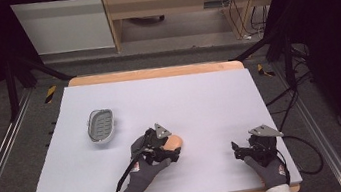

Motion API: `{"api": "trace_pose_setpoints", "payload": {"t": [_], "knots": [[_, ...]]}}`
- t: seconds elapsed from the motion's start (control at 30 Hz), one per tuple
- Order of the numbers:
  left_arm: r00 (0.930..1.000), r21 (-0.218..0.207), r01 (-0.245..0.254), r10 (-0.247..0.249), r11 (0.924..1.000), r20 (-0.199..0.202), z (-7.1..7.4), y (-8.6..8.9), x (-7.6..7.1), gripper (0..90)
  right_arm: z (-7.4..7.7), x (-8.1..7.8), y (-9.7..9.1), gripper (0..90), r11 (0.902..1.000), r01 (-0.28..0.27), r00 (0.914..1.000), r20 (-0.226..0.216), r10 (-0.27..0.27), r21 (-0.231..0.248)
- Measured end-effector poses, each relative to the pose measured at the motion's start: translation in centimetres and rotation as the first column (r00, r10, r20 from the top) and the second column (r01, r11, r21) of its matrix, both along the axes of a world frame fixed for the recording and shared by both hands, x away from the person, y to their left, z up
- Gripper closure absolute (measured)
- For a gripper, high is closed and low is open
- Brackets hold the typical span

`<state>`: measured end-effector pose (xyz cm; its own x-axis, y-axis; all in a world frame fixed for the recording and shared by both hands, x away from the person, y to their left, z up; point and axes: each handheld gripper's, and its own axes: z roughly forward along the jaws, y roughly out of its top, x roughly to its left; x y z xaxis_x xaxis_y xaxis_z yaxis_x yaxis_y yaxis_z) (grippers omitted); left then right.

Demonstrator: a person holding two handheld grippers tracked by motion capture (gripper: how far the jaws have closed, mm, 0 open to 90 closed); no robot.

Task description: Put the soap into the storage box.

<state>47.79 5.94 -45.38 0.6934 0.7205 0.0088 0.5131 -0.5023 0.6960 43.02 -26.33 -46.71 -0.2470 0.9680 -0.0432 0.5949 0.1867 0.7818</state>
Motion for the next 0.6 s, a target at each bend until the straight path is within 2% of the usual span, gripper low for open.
{"api": "trace_pose_setpoints", "payload": {"t": [0.6], "knots": [[0.9992,0.053,-0.015,0.017,0.9985,-0.036,-1.6,-0.9,0.9,22.7,-0.1,0.1,0.1,7.9,0.9999,-0.014,0.9998,-0.014,0.014,0.004]]}}
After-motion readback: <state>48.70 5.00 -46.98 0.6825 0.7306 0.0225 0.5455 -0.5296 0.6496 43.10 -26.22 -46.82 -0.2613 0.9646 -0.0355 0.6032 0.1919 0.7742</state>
